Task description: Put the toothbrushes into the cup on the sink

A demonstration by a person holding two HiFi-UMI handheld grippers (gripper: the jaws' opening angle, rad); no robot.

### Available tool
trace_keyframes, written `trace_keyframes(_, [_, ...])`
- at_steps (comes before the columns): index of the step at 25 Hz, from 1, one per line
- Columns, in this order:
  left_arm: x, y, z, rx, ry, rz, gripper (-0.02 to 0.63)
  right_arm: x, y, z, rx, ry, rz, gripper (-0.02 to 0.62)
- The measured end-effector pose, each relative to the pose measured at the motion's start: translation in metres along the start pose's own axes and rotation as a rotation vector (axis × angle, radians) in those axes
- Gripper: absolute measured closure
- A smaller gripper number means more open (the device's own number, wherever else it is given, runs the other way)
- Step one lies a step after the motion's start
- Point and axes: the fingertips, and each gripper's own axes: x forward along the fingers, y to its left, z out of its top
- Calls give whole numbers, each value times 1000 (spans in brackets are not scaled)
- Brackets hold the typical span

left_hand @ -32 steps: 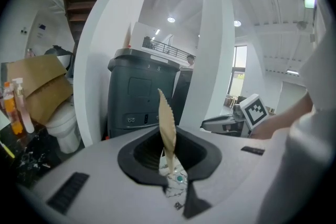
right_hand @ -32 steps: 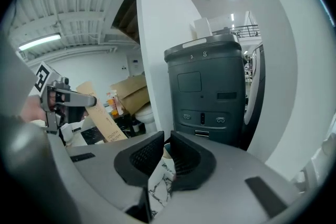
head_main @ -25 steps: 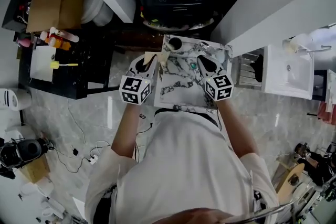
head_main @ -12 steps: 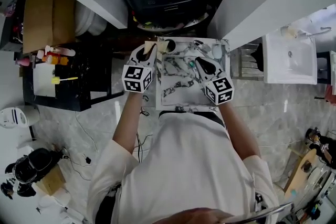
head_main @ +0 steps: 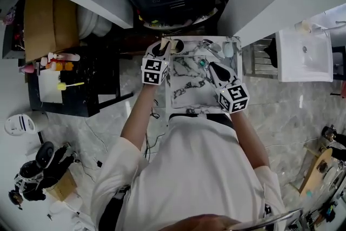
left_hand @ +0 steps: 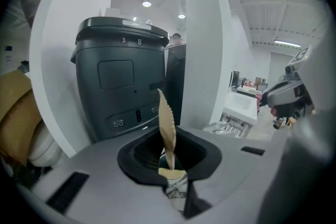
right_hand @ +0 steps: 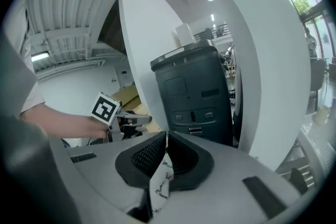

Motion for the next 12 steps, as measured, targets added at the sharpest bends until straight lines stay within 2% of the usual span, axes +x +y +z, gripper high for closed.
trace_keyframes(7, [26,-5,-25,61,67,-16,549,-7,-8,-9,15,8,-43,555])
trace_keyframes(12, [37,-5,-36,63,96,-21,546,-12,-14,-15,28,16,-72,555])
